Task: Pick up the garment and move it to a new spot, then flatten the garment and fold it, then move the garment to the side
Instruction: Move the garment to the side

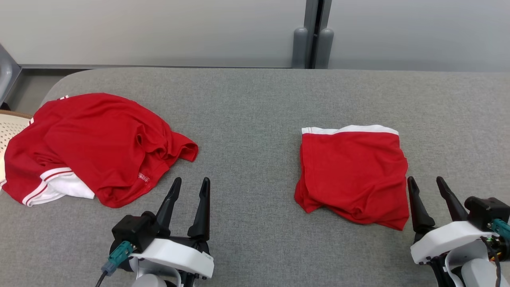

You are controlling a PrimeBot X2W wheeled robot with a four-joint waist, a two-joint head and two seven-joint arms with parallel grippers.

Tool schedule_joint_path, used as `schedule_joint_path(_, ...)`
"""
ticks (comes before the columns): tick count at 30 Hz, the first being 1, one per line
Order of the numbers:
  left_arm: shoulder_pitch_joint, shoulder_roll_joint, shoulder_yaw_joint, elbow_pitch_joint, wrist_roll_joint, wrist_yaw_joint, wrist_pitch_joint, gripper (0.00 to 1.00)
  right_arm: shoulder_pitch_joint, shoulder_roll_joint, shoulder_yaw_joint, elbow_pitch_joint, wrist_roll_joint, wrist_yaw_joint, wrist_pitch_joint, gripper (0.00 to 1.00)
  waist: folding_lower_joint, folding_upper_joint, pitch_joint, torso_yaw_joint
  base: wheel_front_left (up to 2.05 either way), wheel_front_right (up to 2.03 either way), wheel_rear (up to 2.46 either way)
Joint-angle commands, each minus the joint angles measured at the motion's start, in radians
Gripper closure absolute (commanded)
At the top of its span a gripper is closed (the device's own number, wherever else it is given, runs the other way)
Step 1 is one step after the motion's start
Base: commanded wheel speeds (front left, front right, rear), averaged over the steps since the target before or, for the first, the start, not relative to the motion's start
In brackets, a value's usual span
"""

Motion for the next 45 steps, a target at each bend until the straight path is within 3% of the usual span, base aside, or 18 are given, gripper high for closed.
schedule_joint_path(1, -0.018, 0.004, -0.002, 0.002, -0.005, -0.003, 0.000, 0.00, -0.023, -0.008, 0.010, 0.014, 0.020, 0.000, 0.021, 0.00, 0.0000, -0.0001, 0.016, 0.010, 0.00, 0.00, 0.00)
schedule_joint_path(19, -0.064, 0.004, -0.035, 0.010, -0.009, -0.002, 0.000, 0.00, -0.157, -0.015, 0.046, 0.208, 0.160, 0.000, 0.118, 0.00, 0.0000, -0.0001, 0.091, 0.072, 0.00, 0.00, 0.00)
schedule_joint_path(20, -0.065, 0.004, -0.035, 0.010, -0.009, -0.001, 0.000, 0.00, -0.160, -0.016, 0.059, 0.215, 0.166, 0.000, 0.120, 0.10, 0.0000, -0.0001, 0.093, 0.072, 0.00, 0.00, 0.00)
schedule_joint_path(21, -0.065, 0.004, -0.034, 0.011, -0.007, 0.000, 0.000, 0.00, -0.163, -0.019, 0.072, 0.220, 0.169, 0.000, 0.119, 0.70, 0.0000, -0.0001, 0.093, 0.070, 0.00, 0.00, 0.00)
schedule_joint_path(22, -0.065, 0.004, -0.032, 0.011, -0.005, 0.001, 0.000, 0.00, -0.168, -0.024, 0.085, 0.224, 0.167, 0.000, 0.112, 1.00, 0.0000, -0.0001, 0.093, 0.067, 0.00, 0.00, 0.00)
schedule_joint_path(32, -0.072, 0.004, -0.030, 0.002, 0.014, -0.009, 0.000, 0.00, -0.231, -0.110, 0.175, 0.225, 0.008, 0.000, -0.005, 1.00, 0.0000, -0.0001, 0.090, -0.011, 0.00, 0.00, 0.00)
schedule_joint_path(38, -0.108, 0.004, -0.053, -0.025, 0.035, -0.011, 0.000, 0.00, -0.291, -0.207, 0.246, 0.216, -0.130, 0.000, -0.036, 1.00, 0.0000, -0.0001, 0.122, -0.095, 0.00, 0.00, 0.00)
schedule_joint_path(45, -0.180, 0.004, -0.074, -0.057, 0.065, -0.017, 0.000, 0.00, -0.378, -0.352, 0.307, 0.235, -0.151, 0.000, -0.008, 1.00, 0.0000, -0.0001, 0.200, -0.188, 0.00, 0.00, 0.00)
